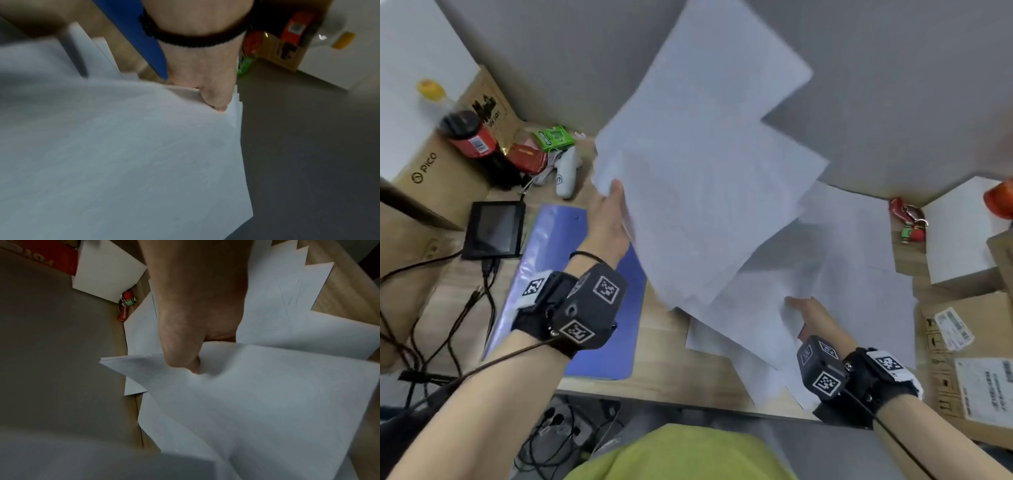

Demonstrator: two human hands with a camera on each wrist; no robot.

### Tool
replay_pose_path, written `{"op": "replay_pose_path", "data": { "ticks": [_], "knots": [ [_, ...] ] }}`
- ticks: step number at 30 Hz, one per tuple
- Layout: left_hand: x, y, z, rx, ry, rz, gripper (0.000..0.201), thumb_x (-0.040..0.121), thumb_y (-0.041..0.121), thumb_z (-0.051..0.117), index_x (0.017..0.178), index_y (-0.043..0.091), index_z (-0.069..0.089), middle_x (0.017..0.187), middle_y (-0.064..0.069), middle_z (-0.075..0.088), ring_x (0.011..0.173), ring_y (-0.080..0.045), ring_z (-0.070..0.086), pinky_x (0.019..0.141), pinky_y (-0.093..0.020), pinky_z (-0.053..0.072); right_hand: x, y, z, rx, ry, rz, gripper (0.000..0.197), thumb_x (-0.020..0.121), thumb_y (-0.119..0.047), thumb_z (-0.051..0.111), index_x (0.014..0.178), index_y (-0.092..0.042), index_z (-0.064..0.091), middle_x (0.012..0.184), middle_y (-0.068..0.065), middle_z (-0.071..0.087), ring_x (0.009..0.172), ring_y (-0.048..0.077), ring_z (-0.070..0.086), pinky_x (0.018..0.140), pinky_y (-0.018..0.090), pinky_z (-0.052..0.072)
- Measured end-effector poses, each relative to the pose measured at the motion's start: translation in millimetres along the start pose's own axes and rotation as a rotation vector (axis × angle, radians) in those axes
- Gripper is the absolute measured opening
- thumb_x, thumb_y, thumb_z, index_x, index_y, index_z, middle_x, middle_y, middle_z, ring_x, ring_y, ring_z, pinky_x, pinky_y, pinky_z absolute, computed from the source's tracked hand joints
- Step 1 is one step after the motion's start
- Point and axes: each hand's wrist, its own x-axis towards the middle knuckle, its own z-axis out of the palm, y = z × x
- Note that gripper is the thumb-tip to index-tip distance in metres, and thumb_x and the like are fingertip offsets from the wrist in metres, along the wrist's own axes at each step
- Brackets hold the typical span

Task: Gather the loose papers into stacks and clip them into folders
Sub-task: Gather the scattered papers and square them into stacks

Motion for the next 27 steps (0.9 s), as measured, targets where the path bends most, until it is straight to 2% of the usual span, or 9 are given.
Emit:
{"op": "replay_pose_path", "data": {
  "ticks": [6, 8, 11, 13, 17, 23, 25, 26, 27],
  "knots": [
    [0.7, -71.6, -58.9, 0.344, -0.025, -0.253, 0.012, 0.098, 0.017, 0.054, 0.106, 0.018, 0.062, 0.104, -0.001, 0.067, 0.103, -0.03, 0.064, 0.097, -0.048, 0.049, -47.4, -18.8, -4.3, -0.005, -0.075, 0.025, 0.008, 0.098, -0.014, 0.049, 0.101, -0.009, 0.055, 0.08, 0.012, 0.053, 0.068, 0.026, 0.051, 0.057, 0.033, 0.039],
    [1.2, -84.8, -70.8, 0.371, -0.034, -0.319, 0.008, 0.096, 0.012, 0.057, 0.101, 0.016, 0.062, 0.102, -0.004, 0.066, 0.112, -0.037, 0.061, 0.094, -0.05, 0.048, -47.7, -14.2, -6.9, 0.031, -0.086, 0.026, 0.015, 0.098, -0.017, 0.05, 0.108, -0.007, 0.052, 0.082, 0.009, 0.052, 0.07, 0.025, 0.05, 0.056, 0.034, 0.035],
    [0.6, -96.8, -81.1, 0.375, -0.063, -0.398, 0.022, 0.094, 0.006, 0.059, 0.116, 0.009, 0.06, 0.125, -0.013, 0.063, 0.113, -0.035, 0.06, 0.098, -0.05, 0.048, -41.9, -7.1, -4.5, 0.009, -0.069, 0.107, 0.029, 0.095, -0.025, 0.054, 0.109, 0.0, 0.054, 0.071, 0.013, 0.064, 0.06, 0.026, 0.062, 0.049, 0.026, 0.044],
    [-2.3, -96.2, -76.8, 0.368, -0.059, -0.389, 0.029, 0.095, 0.004, 0.057, 0.123, 0.006, 0.058, 0.132, -0.015, 0.059, 0.109, -0.032, 0.06, 0.096, -0.047, 0.048, -38.5, -4.0, -3.1, -0.02, -0.055, 0.1, 0.024, 0.098, -0.023, 0.05, 0.099, 0.0, 0.053, 0.042, 0.006, 0.058, 0.035, 0.018, 0.057, 0.031, 0.013, 0.035],
    [-10.5, -81.5, -49.8, 0.33, -0.171, -0.334, 0.035, 0.098, 0.002, 0.05, 0.133, 0.004, 0.051, 0.134, -0.013, 0.056, 0.115, -0.031, 0.057, 0.091, -0.043, 0.047, -47.3, -4.6, 6.1, 0.034, -0.049, 0.074, 0.029, 0.101, -0.023, 0.043, 0.078, -0.007, 0.052, 0.031, 0.003, 0.05, 0.025, 0.015, 0.05, 0.026, 0.01, 0.028],
    [-13.4, -28.8, 11.5, 0.198, -0.304, -0.285, 0.031, 0.097, 0.008, 0.052, 0.129, 0.009, 0.056, 0.119, -0.007, 0.066, 0.096, -0.019, 0.068, 0.073, -0.03, 0.057, -42.0, 6.3, 10.4, -0.035, -0.103, 0.028, 0.026, 0.099, -0.026, 0.047, 0.091, -0.006, 0.061, 0.075, 0.01, 0.065, 0.062, 0.024, 0.063, 0.055, 0.025, 0.047],
    [-11.2, -19.7, 20.5, 0.168, -0.284, -0.265, 0.028, 0.097, 0.008, 0.054, 0.124, 0.009, 0.058, 0.114, -0.006, 0.069, 0.093, -0.019, 0.069, 0.071, -0.03, 0.058, -57.5, 11.2, -0.3, 0.108, -0.09, 0.033, 0.024, 0.096, -0.038, 0.043, 0.108, -0.025, 0.06, 0.091, -0.001, 0.066, 0.079, 0.02, 0.064, 0.069, 0.025, 0.05],
    [-9.5, -19.8, 19.4, 0.159, -0.249, -0.256, 0.026, 0.096, 0.008, 0.054, 0.122, 0.009, 0.058, 0.111, -0.006, 0.069, 0.091, -0.02, 0.069, 0.07, -0.031, 0.058, -69.7, 11.9, -2.0, 0.058, -0.109, -0.035, 0.03, 0.092, -0.044, 0.044, 0.121, -0.043, 0.052, 0.103, -0.01, 0.062, 0.092, 0.016, 0.061, 0.079, 0.023, 0.049],
    [-8.2, -23.0, 15.1, 0.156, -0.195, -0.247, 0.026, 0.096, 0.007, 0.054, 0.122, 0.008, 0.058, 0.11, -0.007, 0.069, 0.091, -0.02, 0.069, 0.072, -0.033, 0.059, -67.2, 15.9, -1.6, 0.06, -0.121, -0.035, 0.043, 0.093, -0.04, 0.046, 0.135, -0.045, 0.041, 0.109, -0.01, 0.057, 0.096, 0.015, 0.058, 0.078, 0.017, 0.05]
  ]
}}
